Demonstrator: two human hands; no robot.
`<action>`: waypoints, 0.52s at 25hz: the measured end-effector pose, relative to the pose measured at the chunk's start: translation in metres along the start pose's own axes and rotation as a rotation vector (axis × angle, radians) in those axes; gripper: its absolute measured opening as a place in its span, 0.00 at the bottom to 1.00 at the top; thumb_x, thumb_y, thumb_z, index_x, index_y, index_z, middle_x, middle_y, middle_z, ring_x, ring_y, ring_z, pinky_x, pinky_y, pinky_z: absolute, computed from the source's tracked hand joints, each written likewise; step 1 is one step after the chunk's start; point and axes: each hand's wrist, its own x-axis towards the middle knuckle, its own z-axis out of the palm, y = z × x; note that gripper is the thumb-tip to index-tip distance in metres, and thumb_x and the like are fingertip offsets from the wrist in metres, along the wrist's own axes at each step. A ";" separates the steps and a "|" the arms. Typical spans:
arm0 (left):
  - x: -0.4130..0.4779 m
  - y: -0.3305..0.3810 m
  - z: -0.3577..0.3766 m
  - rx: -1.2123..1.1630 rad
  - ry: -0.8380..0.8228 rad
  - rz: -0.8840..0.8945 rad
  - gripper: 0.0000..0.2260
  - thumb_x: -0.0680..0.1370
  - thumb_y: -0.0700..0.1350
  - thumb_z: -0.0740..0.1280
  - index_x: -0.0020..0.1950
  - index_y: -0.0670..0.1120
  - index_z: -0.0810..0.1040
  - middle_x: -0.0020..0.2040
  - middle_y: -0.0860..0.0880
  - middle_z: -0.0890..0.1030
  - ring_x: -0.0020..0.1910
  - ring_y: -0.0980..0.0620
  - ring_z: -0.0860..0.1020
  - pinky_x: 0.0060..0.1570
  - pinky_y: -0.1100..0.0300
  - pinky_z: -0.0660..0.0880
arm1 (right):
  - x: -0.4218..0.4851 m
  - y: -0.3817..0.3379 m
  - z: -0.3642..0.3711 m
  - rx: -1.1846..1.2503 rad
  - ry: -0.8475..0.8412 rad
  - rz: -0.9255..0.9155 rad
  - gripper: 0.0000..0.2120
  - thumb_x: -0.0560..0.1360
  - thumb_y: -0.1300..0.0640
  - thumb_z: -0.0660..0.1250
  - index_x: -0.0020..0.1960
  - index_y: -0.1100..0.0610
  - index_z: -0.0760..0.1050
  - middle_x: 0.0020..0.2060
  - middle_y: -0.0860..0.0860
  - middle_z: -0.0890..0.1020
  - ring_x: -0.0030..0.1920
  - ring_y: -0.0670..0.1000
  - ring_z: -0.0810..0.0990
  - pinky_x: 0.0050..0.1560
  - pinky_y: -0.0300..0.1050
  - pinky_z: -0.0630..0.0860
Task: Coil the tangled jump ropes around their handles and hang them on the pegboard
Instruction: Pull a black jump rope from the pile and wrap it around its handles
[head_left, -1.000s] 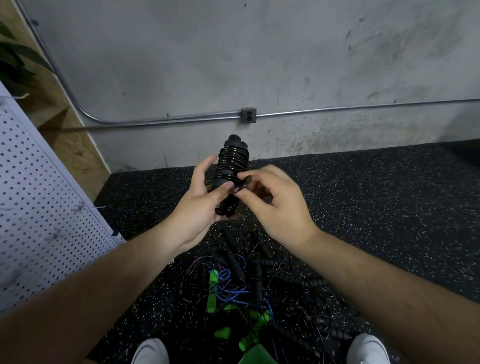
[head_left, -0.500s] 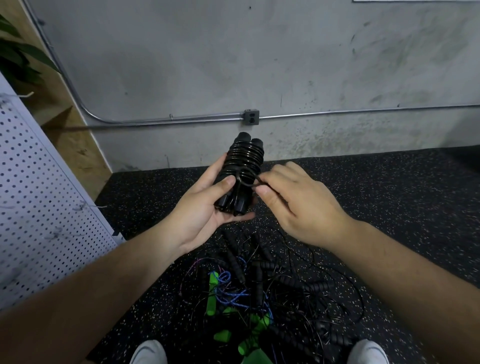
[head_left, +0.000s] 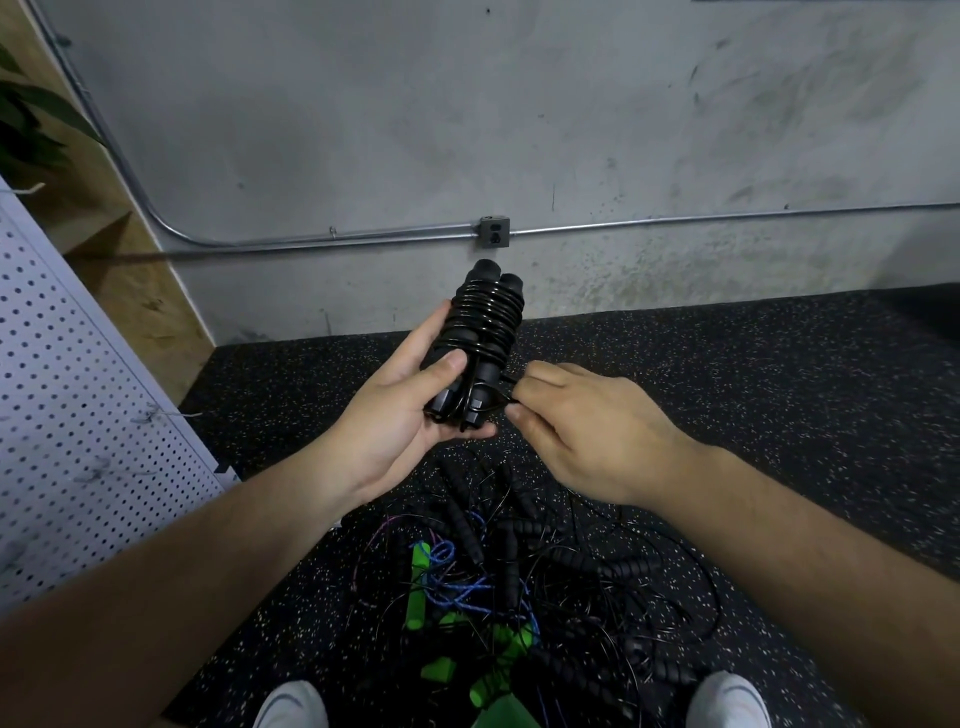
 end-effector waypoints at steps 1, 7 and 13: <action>0.001 -0.001 0.002 0.002 0.005 0.000 0.24 0.84 0.40 0.60 0.78 0.59 0.65 0.65 0.44 0.81 0.59 0.39 0.81 0.54 0.40 0.81 | -0.001 -0.002 0.003 0.046 0.009 0.021 0.13 0.84 0.47 0.52 0.51 0.51 0.72 0.44 0.39 0.67 0.47 0.47 0.74 0.39 0.41 0.68; 0.003 -0.010 0.011 -0.005 0.019 0.005 0.24 0.84 0.45 0.59 0.79 0.60 0.62 0.66 0.45 0.80 0.59 0.45 0.82 0.53 0.45 0.81 | -0.004 -0.015 0.025 0.221 0.093 0.160 0.13 0.84 0.47 0.52 0.48 0.51 0.72 0.43 0.43 0.73 0.44 0.49 0.76 0.43 0.47 0.75; 0.001 -0.012 0.008 0.017 -0.039 -0.013 0.33 0.78 0.46 0.65 0.80 0.61 0.56 0.66 0.49 0.81 0.62 0.50 0.81 0.58 0.50 0.80 | 0.000 -0.024 0.026 0.130 0.178 0.215 0.14 0.83 0.48 0.54 0.49 0.54 0.75 0.45 0.48 0.76 0.40 0.53 0.78 0.38 0.44 0.69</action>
